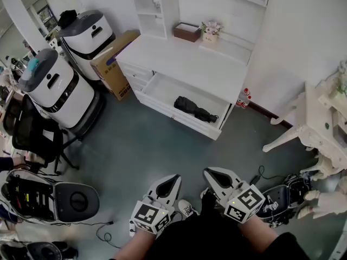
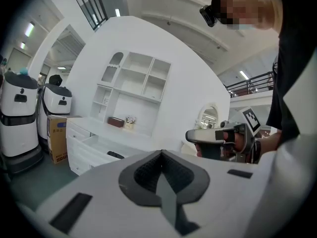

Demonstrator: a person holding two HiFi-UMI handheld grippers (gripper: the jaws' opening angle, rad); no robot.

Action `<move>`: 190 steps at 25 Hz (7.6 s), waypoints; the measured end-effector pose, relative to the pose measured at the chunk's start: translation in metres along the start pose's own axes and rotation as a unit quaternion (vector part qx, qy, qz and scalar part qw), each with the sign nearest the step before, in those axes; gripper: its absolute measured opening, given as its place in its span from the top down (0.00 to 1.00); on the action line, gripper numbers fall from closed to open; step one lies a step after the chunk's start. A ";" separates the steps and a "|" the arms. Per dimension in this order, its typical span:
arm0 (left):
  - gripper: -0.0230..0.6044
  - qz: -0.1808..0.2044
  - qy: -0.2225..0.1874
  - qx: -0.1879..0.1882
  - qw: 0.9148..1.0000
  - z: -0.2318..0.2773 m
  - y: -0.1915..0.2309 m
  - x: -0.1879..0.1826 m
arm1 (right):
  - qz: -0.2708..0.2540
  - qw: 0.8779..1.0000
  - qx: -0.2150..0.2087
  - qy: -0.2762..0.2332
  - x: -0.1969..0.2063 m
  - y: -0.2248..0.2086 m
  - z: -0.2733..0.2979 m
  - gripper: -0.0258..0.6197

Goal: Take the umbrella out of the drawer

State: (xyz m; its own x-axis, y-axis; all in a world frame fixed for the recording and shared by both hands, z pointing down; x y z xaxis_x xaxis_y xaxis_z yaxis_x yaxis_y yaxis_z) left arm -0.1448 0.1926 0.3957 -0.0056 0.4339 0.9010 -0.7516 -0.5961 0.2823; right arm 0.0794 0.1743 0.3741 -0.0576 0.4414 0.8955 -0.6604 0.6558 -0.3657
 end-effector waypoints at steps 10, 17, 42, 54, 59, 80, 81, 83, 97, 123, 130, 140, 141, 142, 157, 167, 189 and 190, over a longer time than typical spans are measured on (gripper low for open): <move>0.97 0.008 -0.003 -0.001 1.000 -0.004 0.000 0.001 | -0.011 1.000 -0.018 -0.015 -0.005 -0.002 0.002 0.96; 0.97 0.006 -0.008 -0.005 1.000 -0.011 0.004 -0.003 | -0.021 0.999 -0.009 -0.027 -0.015 -0.002 0.004 0.96; 0.97 0.001 -0.034 -0.069 0.997 0.087 0.042 -0.048 | -0.052 0.998 -0.035 0.028 -0.073 -0.130 0.073 0.96; 0.97 0.005 -0.026 -0.084 0.996 0.158 0.063 -0.057 | -0.046 0.996 -0.048 0.057 -0.082 -0.207 0.114 0.96; 0.97 0.011 -0.017 -0.094 0.995 0.182 0.070 -0.056 | -0.042 0.995 -0.053 0.072 -0.078 -0.239 0.128 0.96; 0.97 0.016 -0.014 -0.136 0.991 0.234 0.066 -0.068 | -0.063 0.985 -0.080 0.139 -0.061 -0.315 0.175 0.86; 0.97 0.015 -0.013 -0.134 0.991 0.235 0.068 -0.068 | -0.064 0.984 -0.078 0.144 -0.059 -0.317 0.179 0.85; 0.97 0.014 -0.011 -0.129 0.991 0.237 0.073 -0.067 | -0.068 0.983 -0.073 0.156 -0.053 -0.321 0.188 0.83; 0.97 0.001 0.014 -0.076 0.997 0.253 0.129 -0.063 | -0.084 0.955 -0.024 0.283 0.005 -0.357 0.268 0.72; 0.97 -0.038 0.058 -0.056 0.996 0.254 0.196 -0.034 | -0.131 0.892 0.000 0.434 0.089 -0.405 0.361 0.60; 0.97 -0.050 0.062 -0.058 0.995 0.254 0.203 -0.032 | -0.147 0.880 -0.017 0.451 0.098 -0.408 0.373 0.58; 0.97 -0.066 0.067 -0.065 0.993 0.252 0.201 -0.024 | -0.141 0.870 -0.024 0.472 0.108 -0.410 0.384 0.55; 0.97 -0.067 0.068 -0.065 0.993 0.252 0.201 -0.024 | -0.141 0.869 -0.023 0.473 0.108 -0.410 0.385 0.55; 0.97 -0.068 0.068 -0.066 0.993 0.251 0.201 -0.024 | -0.141 0.869 -0.023 0.474 0.108 -0.411 0.386 0.55; 0.97 -0.049 0.060 -0.063 0.995 0.243 0.185 -0.037 | -0.158 0.897 -0.014 0.414 0.074 -0.397 0.358 0.57; 0.97 -0.032 0.034 -0.068 0.997 0.243 0.157 -0.045 | -0.138 0.945 -0.013 0.297 0.000 -0.369 0.308 0.57; 0.97 -0.003 -0.037 -0.177 0.984 0.197 0.064 -0.094 | -0.100 0.989 -0.078 0.076 -0.133 -0.278 0.153 0.57; 0.97 -0.006 -0.041 -0.181 0.983 0.193 0.062 -0.096 | -0.099 0.989 -0.081 0.073 -0.134 -0.274 0.149 0.57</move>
State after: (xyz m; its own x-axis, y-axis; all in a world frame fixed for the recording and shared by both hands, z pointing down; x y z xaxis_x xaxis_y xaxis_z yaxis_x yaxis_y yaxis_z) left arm -0.0632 -0.0163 0.3900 0.0465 0.3741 0.9262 -0.9369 -0.3053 0.1703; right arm 0.1564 -0.1556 0.3919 0.1781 0.3704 0.9116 -0.5178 0.8231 -0.2333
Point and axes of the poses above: the fingertips, and each gripper's own axes: z forward along the fingers, y to its left, x out of its underside, the point moved 10 cm from there along -z, backward along the fingers, and after that the axes turned 7 degrees about y, right-handed, at the moved point
